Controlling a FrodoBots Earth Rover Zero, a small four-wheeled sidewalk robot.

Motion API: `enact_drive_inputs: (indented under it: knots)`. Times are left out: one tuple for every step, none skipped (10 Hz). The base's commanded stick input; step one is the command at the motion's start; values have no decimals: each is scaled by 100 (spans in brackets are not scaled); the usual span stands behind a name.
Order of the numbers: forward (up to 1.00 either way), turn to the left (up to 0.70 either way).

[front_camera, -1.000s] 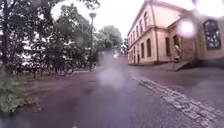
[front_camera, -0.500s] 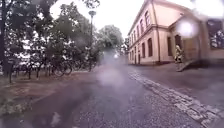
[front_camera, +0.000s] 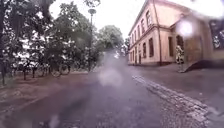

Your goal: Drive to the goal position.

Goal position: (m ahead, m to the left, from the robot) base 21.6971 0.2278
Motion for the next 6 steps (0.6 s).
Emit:
enact_drive_inputs:
  knots:
    - [70,-14]
    - [70,-14]
    - [70,-14]
    - [70,-14]
    - [70,-13]
    - [70,-7]
